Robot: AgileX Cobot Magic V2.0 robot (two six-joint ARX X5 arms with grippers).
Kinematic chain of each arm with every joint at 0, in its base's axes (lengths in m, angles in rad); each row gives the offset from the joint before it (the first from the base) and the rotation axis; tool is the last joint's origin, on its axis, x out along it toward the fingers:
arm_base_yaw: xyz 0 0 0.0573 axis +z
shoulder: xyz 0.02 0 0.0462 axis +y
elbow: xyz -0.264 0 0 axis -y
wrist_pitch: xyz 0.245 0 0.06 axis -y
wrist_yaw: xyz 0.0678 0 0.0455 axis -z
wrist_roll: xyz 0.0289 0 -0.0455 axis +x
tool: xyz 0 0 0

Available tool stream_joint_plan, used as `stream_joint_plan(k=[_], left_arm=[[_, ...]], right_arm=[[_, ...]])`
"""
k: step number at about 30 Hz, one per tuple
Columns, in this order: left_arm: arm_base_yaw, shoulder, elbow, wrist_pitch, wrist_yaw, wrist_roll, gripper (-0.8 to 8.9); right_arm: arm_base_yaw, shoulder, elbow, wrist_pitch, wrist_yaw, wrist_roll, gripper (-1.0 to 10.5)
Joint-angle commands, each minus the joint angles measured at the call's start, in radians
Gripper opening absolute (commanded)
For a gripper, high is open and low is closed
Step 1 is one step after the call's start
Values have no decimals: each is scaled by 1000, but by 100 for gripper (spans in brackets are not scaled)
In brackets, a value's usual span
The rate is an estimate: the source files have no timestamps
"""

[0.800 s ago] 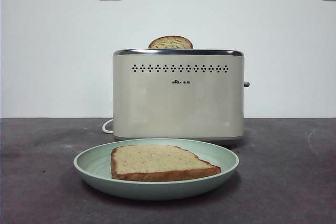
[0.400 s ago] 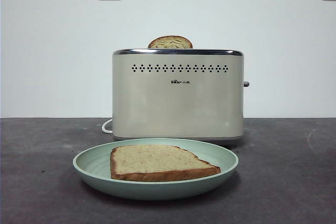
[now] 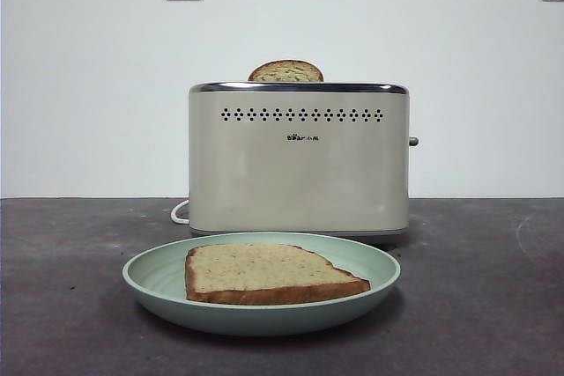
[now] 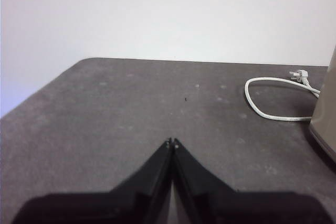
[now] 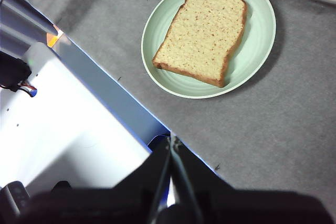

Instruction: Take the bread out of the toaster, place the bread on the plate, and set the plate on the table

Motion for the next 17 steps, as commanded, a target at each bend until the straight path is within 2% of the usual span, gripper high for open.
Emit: stream_joint_plan(k=[1, 8, 17], left_arm=[[4, -44, -28, -29, -2, -26, -4], [3, -92, -55, -162, -1, -35, -4], [2, -92, -54, -154, 2, -64, -4]], right_arm=[[1, -1, -5, 3, 0, -8, 1], [1, -2, -5, 3, 1, -8, 1], [1, -1, -5, 3, 1, -8, 1]])
